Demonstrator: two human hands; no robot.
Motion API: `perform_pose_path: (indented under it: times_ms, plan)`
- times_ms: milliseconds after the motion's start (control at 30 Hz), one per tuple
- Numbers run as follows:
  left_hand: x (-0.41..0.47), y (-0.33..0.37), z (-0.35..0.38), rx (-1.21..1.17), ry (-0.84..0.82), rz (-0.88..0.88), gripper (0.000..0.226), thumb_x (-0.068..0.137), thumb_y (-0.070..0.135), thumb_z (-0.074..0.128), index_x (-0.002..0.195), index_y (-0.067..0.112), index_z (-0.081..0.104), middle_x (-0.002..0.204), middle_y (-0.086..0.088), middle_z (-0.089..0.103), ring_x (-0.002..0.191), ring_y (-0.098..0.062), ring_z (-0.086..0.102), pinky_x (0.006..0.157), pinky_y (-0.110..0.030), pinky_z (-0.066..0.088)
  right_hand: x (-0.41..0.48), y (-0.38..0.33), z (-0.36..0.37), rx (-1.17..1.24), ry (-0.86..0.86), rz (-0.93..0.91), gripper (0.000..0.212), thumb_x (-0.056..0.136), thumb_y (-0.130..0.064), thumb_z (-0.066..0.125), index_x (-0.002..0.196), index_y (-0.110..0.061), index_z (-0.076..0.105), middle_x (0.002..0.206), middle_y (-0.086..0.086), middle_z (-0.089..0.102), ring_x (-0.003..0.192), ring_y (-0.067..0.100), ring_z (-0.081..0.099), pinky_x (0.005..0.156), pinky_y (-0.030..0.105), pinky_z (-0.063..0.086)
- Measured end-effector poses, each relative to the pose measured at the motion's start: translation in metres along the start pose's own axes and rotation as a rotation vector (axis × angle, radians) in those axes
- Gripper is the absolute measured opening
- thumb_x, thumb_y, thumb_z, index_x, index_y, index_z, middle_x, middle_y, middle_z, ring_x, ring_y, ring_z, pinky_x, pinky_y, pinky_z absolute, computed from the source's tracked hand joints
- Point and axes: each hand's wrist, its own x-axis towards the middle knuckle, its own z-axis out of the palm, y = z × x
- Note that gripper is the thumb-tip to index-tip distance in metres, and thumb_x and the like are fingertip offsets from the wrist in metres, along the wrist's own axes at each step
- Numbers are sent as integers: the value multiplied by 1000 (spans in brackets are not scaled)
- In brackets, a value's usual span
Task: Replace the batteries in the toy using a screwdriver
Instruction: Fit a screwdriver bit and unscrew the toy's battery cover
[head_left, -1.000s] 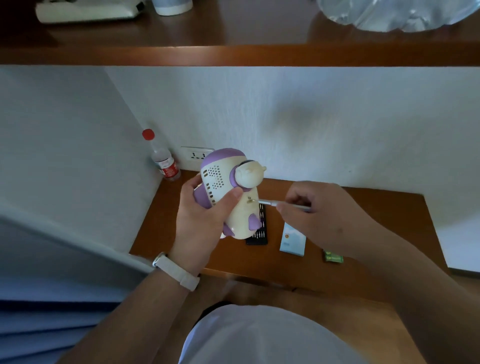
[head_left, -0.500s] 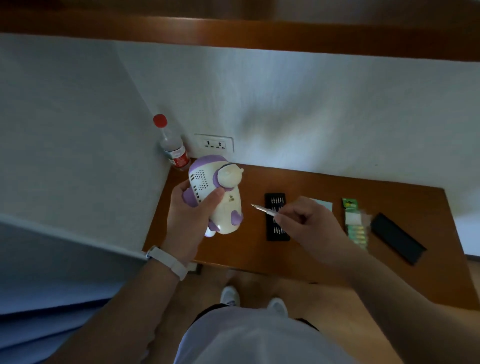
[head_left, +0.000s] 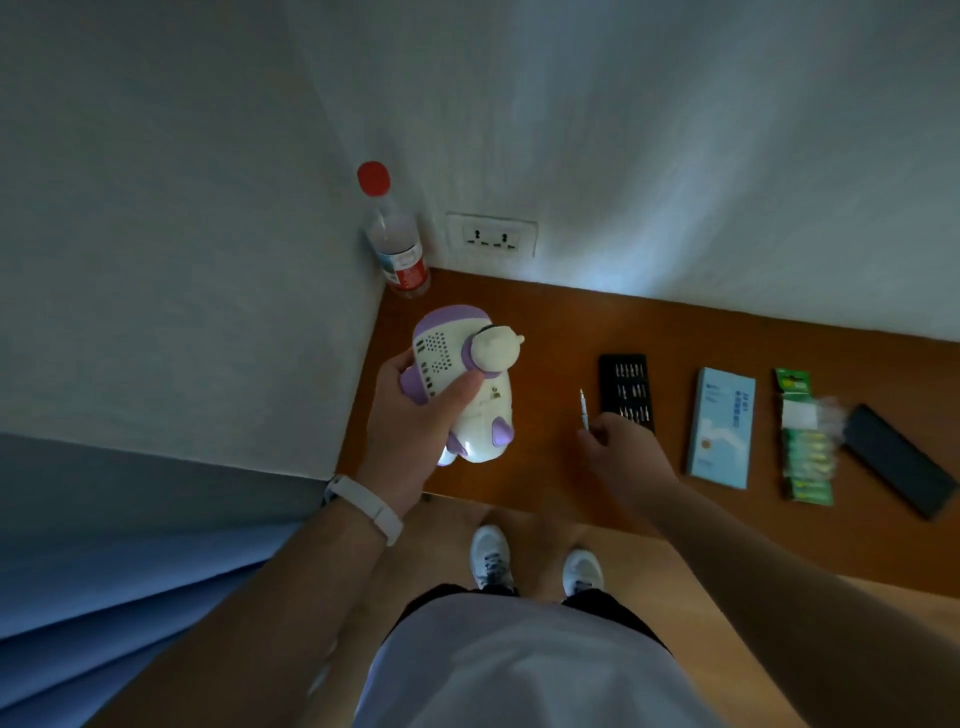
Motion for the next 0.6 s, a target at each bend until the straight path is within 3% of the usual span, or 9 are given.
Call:
perform_pose_path:
  times_ms: [100, 267, 400, 600]
  plan:
    - [5, -2, -5, 1, 3, -4, 58, 79, 24, 79, 127, 25, 46, 113, 11, 61, 101, -9, 64, 63, -17, 56, 12, 3, 19, -105, -9, 8, 23, 99, -37, 52, 94, -15, 59, 77, 6, 64, 66, 22, 62, 59, 35, 52]
    - [10, -9, -15, -15, -1, -32, 58, 80, 25, 79, 128, 25, 47, 117, 9, 62, 103, -12, 64, 66, -19, 58, 28, 0, 31, -160, 6, 27, 22, 100, -34, 50, 90, -15, 54, 76, 4, 60, 64, 19, 58, 53, 31, 46]
    - [11, -12, -19, -26, -12, -51, 56, 80, 22, 79, 126, 25, 47, 116, 8, 62, 101, -11, 65, 66, -20, 58, 37, -1, 34, -249, -10, 40, 23, 100, -34, 50, 96, -12, 53, 81, 6, 59, 71, 21, 59, 61, 35, 51]
    - [12, -11, -22, -31, -33, -46, 59, 78, 24, 80, 127, 26, 46, 120, 4, 62, 106, -16, 65, 66, -21, 58, 39, -3, 35, -258, -15, 51, 23, 99, -34, 49, 96, -11, 51, 75, 2, 53, 63, 15, 52, 48, 26, 34]
